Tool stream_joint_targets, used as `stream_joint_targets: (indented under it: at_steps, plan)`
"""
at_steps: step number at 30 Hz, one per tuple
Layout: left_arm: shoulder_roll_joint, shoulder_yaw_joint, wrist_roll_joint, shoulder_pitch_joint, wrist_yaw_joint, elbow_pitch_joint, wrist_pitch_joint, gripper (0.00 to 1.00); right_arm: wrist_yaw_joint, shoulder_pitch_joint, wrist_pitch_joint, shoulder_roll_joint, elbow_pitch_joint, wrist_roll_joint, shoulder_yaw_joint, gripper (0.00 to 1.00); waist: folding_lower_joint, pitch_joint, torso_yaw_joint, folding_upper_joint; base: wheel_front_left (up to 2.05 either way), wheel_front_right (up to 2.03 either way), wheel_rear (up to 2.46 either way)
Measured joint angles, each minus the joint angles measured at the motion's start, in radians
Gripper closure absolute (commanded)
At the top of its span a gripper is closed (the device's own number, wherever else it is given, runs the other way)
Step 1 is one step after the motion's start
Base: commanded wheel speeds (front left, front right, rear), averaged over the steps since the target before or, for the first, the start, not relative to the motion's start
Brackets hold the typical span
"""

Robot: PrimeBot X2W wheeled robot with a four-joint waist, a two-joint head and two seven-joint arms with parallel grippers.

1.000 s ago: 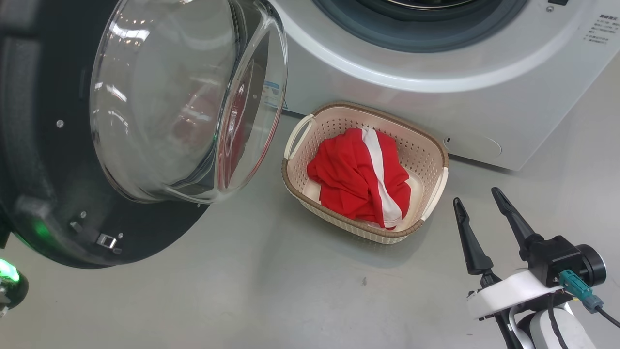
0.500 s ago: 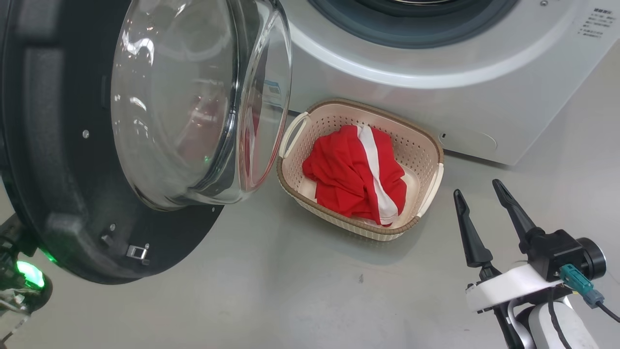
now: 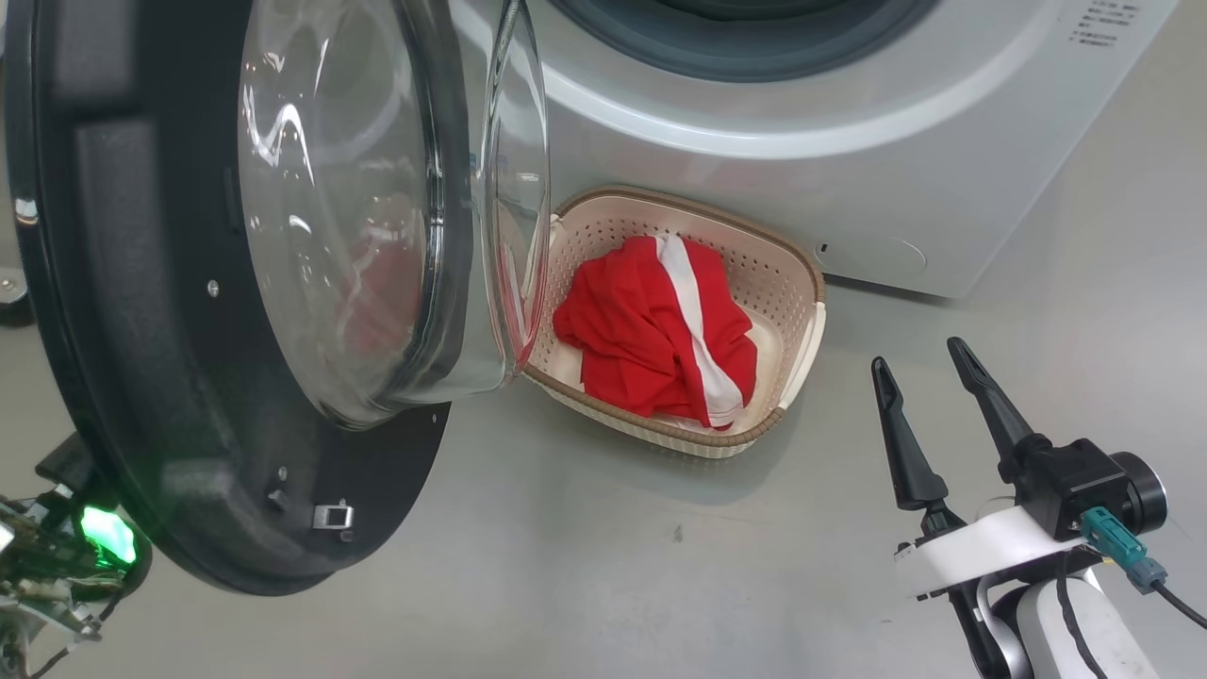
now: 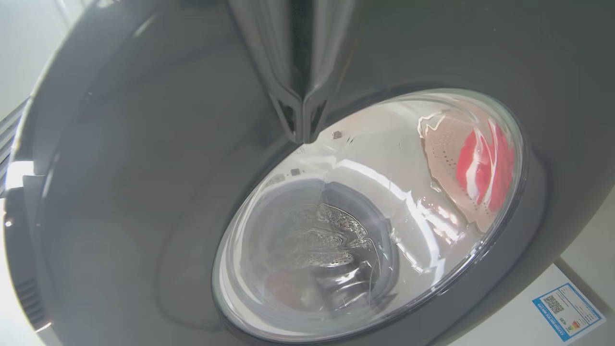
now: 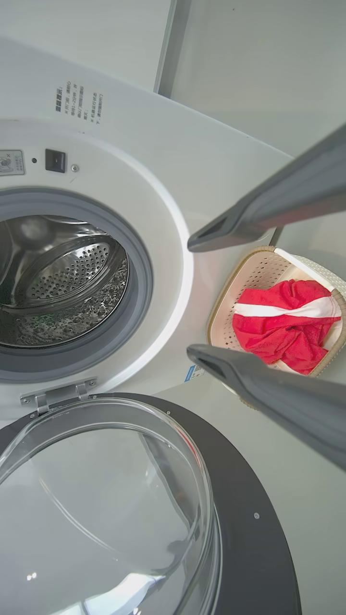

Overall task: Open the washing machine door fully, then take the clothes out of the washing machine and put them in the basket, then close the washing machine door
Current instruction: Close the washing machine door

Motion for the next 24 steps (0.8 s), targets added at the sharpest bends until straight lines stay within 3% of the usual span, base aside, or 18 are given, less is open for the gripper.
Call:
stream_joint_targets:
  at_steps: [9,24]
  plan:
    - [-0.026,-0.006,0.005,0.04,0.0,-0.067,0.028,1.0,0.0,-0.02,-0.009,0.013,0.013,0.002,0.015,0.0,0.0,0.007,-0.051,0.0,0.0,0.0,0.0]
    - [-0.076,-0.012,0.01,0.072,0.0,-0.131,0.049,1.0,0.001,-0.05,-0.027,0.034,0.057,0.023,0.051,0.0,0.0,0.016,-0.197,0.0,0.0,0.0,0.0]
